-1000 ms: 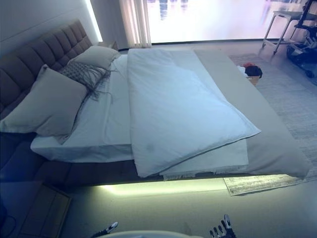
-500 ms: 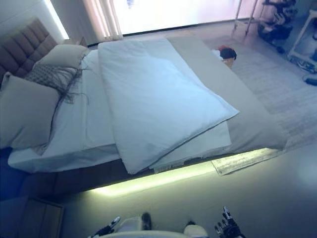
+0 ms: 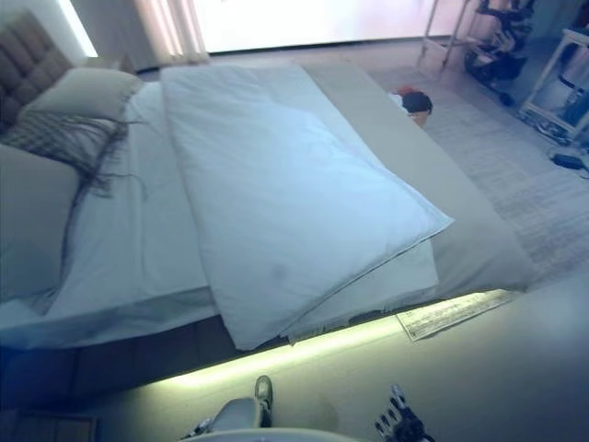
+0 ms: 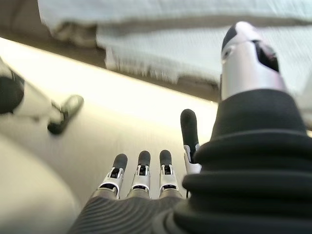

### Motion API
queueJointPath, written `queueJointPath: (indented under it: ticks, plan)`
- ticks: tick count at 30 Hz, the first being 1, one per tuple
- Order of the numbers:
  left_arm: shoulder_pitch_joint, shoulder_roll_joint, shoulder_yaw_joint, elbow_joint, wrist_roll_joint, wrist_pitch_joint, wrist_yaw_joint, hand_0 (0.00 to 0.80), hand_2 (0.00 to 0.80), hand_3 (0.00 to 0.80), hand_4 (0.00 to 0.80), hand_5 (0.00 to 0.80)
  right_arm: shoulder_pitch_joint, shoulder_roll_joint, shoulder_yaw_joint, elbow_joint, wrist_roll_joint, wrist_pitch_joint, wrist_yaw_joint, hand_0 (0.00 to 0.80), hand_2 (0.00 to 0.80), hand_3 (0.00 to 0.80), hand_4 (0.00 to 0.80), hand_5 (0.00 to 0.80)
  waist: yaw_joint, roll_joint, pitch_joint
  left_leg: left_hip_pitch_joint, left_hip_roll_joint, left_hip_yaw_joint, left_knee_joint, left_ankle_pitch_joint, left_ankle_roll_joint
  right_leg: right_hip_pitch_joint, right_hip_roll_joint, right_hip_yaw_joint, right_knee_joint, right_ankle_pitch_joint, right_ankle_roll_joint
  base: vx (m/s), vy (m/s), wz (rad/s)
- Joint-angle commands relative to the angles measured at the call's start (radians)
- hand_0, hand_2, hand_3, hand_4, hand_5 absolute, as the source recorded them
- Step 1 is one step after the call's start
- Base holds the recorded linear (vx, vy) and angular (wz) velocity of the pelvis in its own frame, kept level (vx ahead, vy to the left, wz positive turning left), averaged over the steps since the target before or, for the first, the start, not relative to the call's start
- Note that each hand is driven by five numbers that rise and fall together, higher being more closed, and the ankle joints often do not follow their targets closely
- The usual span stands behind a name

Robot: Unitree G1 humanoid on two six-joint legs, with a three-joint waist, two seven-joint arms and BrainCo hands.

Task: Make the bed neatly

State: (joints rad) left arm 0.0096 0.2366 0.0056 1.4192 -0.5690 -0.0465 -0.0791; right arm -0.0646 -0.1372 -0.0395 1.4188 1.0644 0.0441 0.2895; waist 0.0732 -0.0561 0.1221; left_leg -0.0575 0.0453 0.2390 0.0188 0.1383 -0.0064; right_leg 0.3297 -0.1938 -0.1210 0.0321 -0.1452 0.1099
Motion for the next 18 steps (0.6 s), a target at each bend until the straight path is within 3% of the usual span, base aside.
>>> queueJointPath:
  ticks: [1,4,6,9,11,14,15,18]
  plan:
    - [-0.026,-0.001,-0.010,0.031,0.043,-0.001,-0.001,0.000,0.000,0.000,0.000,0.000,-0.017,-0.038,-0.001,-0.033,0.002,-0.013,0.048,0.000,0.000,0.000,0.000,0.000,0.024,0.034,-0.043,-0.085,0.098,-0.015,0.019,0.017,-0.059,0.057,0.004,-0.076,0.060,-0.003,0.025,0.188,0.174,-0.34]
    - [-0.049,0.002,-0.018,0.020,0.019,0.003,-0.013,0.000,0.000,0.000,0.000,0.000,-0.020,-0.039,-0.005,-0.030,-0.002,-0.012,0.025,0.000,0.000,0.000,0.000,0.000,0.019,0.027,-0.054,-0.092,0.078,-0.014,0.048,-0.012,-0.038,0.043,-0.022,-0.062,0.071,0.032,0.032,0.175,0.177,-0.20]
    - [-0.069,-0.006,-0.036,0.017,0.021,0.004,-0.015,0.000,0.000,0.000,0.000,0.000,-0.020,-0.041,-0.013,-0.019,-0.006,-0.025,-0.019,0.000,0.000,0.000,0.000,0.000,0.023,0.019,-0.064,-0.101,0.045,-0.021,0.056,-0.033,-0.012,0.034,-0.045,-0.051,0.103,0.094,0.040,0.152,0.161,0.03]
    - [-0.076,-0.003,-0.066,0.020,0.051,0.016,-0.016,0.000,0.000,0.000,0.000,0.000,-0.023,-0.053,-0.033,-0.014,0.018,-0.037,-0.032,0.000,0.000,0.000,0.000,0.000,0.005,0.023,-0.061,-0.065,0.001,-0.023,0.047,-0.065,0.028,-0.083,-0.098,-0.019,0.313,0.236,0.049,0.211,0.186,0.00]
    - [-0.076,0.004,-0.073,0.023,0.065,0.023,-0.015,0.000,0.000,0.000,0.000,0.000,-0.020,-0.062,-0.035,-0.014,0.020,-0.030,-0.033,0.000,0.000,0.000,0.000,0.000,-0.010,0.037,-0.060,-0.041,0.002,-0.019,0.038,-0.072,0.035,-0.143,-0.083,-0.006,0.361,0.240,0.035,0.238,0.121,0.19]
    - [-0.081,0.007,-0.077,0.024,0.045,0.021,-0.005,0.000,0.000,0.000,0.000,0.000,-0.025,-0.069,-0.027,0.005,0.043,-0.026,-0.033,0.000,0.000,0.000,0.000,0.000,-0.045,0.065,-0.039,0.037,0.010,0.002,0.007,-0.078,0.019,-0.273,-0.050,-0.034,0.284,0.200,-0.001,0.217,-0.017,0.23]
    - [-0.086,0.005,-0.081,0.021,0.034,0.012,-0.005,0.000,0.000,0.000,0.000,0.000,-0.029,-0.071,-0.025,0.009,0.062,-0.029,-0.031,0.000,0.000,0.000,0.000,0.000,-0.054,0.074,-0.024,0.063,0.010,-0.011,0.001,-0.086,0.011,-0.318,-0.039,-0.036,0.222,0.187,-0.010,0.123,-0.133,-0.01]
    - [-0.100,0.003,-0.082,-0.001,0.033,0.003,-0.006,0.000,0.000,0.000,0.000,0.000,-0.050,-0.076,-0.025,-0.003,0.074,-0.035,-0.028,0.000,0.000,0.000,0.000,0.000,-0.070,0.077,0.009,0.067,0.004,-0.046,0.014,-0.127,-0.007,-0.449,-0.064,-0.003,0.070,0.300,0.012,0.038,-0.210,0.15]
